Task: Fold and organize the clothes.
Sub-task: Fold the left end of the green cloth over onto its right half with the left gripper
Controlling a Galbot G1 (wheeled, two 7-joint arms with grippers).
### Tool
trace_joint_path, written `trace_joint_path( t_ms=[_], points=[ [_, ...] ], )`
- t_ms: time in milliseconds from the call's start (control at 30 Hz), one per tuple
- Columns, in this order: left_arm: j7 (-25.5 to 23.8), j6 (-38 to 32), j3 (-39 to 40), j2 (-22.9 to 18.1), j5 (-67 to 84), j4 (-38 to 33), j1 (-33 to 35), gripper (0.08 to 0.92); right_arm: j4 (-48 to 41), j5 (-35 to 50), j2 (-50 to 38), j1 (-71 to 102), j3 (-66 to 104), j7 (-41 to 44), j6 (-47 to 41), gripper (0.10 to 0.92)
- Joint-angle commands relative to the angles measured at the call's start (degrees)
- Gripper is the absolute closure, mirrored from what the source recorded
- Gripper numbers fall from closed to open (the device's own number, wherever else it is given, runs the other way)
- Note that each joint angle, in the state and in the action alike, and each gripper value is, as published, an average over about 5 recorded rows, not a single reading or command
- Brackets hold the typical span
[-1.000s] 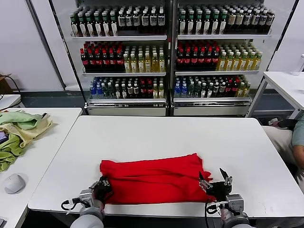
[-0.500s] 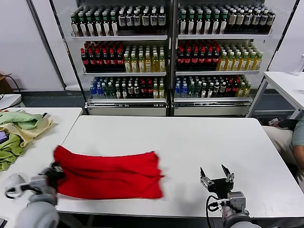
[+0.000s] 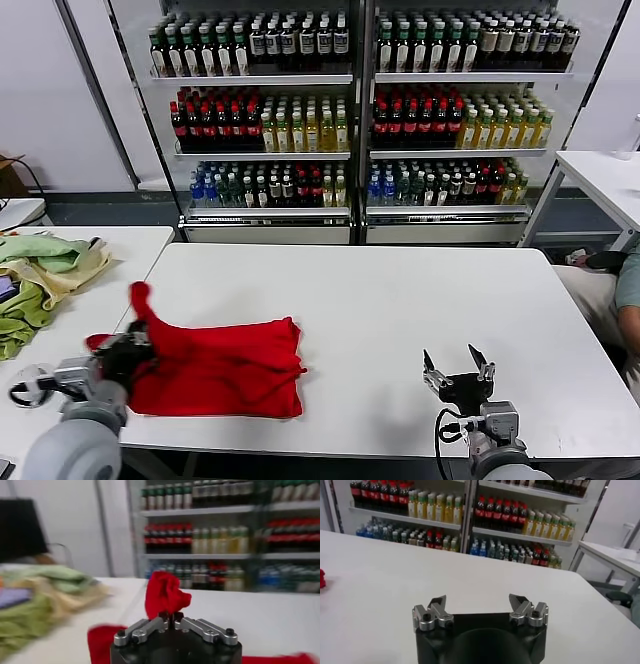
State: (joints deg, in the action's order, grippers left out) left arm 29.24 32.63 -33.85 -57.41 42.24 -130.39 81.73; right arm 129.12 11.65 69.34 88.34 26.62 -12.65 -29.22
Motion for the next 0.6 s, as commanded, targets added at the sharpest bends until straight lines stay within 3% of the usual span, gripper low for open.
trace_joint_path(
  t_ms=[33, 367, 600],
  points=[
    [-1.54, 0.69, 14.25, -7.19, 7.29, -4.48, -3.56, 0.895, -0.02, -0.24, 0.07, 0.47, 0.11, -0.03, 0.12, 0.203],
    [2.35, 0.50, 18.79, -10.92, 4.51, 2.27, -9.87, 0.895, -0.63, -1.64, 0.86, 0.15, -0.88, -0.01, 0.29, 0.203],
    [2.59, -1.83, 24.21, -15.50, -5.99, 8.07, -12.32, 0.895, -0.39, -1.88, 0.96, 0.49, -0.67, -0.02, 0.39, 0.203]
  ],
)
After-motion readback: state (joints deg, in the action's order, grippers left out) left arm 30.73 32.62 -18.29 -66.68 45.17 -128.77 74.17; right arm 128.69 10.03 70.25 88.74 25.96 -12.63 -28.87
